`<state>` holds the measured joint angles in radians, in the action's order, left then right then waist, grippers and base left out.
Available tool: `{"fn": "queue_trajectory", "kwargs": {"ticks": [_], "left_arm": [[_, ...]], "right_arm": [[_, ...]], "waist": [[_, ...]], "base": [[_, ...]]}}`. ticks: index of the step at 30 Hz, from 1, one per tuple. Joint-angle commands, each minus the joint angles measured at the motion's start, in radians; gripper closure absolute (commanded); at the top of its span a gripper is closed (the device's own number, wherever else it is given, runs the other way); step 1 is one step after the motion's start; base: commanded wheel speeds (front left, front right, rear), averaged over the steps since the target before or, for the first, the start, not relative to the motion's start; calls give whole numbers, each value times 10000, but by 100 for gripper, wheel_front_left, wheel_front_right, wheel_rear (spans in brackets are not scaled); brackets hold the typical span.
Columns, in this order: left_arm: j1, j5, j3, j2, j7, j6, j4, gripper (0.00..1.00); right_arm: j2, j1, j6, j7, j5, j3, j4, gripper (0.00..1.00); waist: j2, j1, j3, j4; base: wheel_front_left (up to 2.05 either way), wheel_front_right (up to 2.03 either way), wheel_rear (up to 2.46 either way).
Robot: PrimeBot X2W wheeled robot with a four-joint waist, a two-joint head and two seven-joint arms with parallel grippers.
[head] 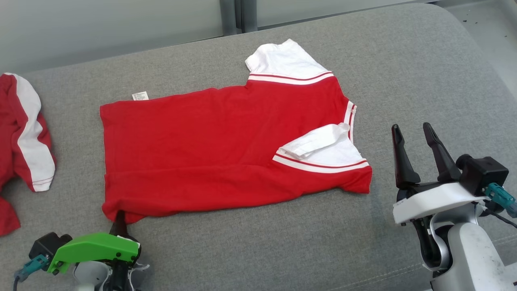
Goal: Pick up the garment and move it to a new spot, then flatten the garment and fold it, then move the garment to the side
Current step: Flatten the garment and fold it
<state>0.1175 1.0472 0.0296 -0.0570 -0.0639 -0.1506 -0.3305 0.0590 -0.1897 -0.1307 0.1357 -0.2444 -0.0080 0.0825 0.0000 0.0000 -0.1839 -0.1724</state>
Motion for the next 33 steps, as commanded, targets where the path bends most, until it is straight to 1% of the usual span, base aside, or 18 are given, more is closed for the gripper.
{"fn": "queue_trajectory", "kwargs": {"ticks": [1,6,13,17,21,27,28,33], "left_arm": [[163,-74,-38,-15,96,124,-46,100],[16,-270,-123,-154,319,360,142,100],[-615,-447,-144,-437,352,346,780,100],[-883,-499,-236,-445,273,281,1052,100],[-949,-575,-389,-378,268,191,1143,100],[-744,-646,-604,-317,253,180,1118,100],[-744,-646,-604,-317,253,180,1118,100],[-604,-713,-754,-301,221,175,1080,100]], "right_arm": [[1,155,-1,-48,1,-40,7,0],[-10,497,-1,-251,-65,-210,222,0],[-43,1356,-1,-962,-494,-447,714,0],[-68,1584,-1,-1233,-977,-408,1163,0],[-76,1308,-1,-1288,-1585,-137,1927,0],[-75,570,-1,-1208,-2568,500,3431,0],[-75,570,-1,-1208,-2568,500,3431,0],[-71,-89,-1,-1055,-3376,834,4601,0]], "waist": [[0,0,4,15],[0,0,54,118],[0,0,200,279],[0,0,281,383],[0,0,342,512],[0,0,372,818],[0,0,372,818],[0,0,371,1040]], "base": [[0,0,0],[0,0,0],[0,0,0],[0,0,0],[0,0,0],[0,0,0],[0,0,0],[0,0,0]]}}
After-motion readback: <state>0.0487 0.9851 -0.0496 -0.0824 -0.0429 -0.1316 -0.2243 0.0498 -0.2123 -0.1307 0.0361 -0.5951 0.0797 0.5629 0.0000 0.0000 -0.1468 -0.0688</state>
